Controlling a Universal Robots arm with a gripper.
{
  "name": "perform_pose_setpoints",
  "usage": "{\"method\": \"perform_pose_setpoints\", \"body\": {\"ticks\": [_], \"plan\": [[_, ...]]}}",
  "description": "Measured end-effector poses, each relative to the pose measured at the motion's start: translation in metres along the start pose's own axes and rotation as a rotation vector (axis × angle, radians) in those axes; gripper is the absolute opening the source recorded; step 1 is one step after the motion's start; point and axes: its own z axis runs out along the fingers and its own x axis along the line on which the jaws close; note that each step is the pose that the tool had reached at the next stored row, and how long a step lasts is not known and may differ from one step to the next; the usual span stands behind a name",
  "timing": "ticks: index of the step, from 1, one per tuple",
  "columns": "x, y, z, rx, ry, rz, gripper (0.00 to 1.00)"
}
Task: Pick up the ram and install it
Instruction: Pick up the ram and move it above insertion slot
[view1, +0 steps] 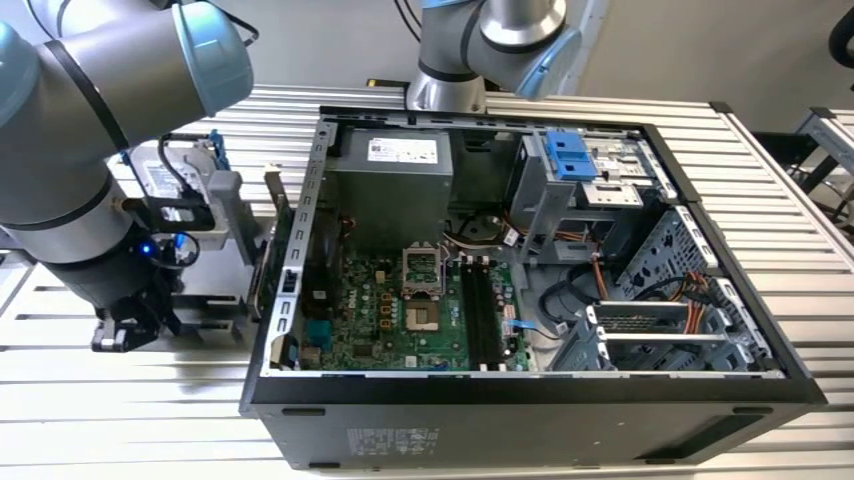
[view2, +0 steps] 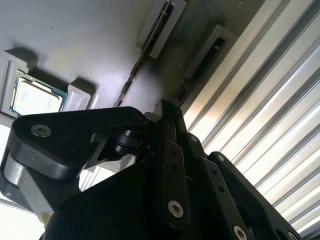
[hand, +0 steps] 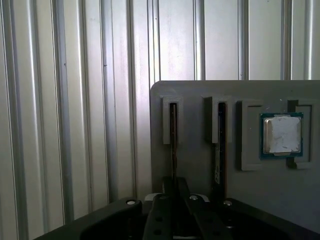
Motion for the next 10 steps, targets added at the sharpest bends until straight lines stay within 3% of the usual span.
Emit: {"method": "perform_pose_setpoints", "body": {"ticks": [1, 10], "plan": [[0.0000, 0.0000, 0.0000, 0.0000, 0.0000, 0.000, 0.00], [-0.0002, 0.0000, -0.0012, 0.0000, 0.0000, 0.000, 0.00]]}}
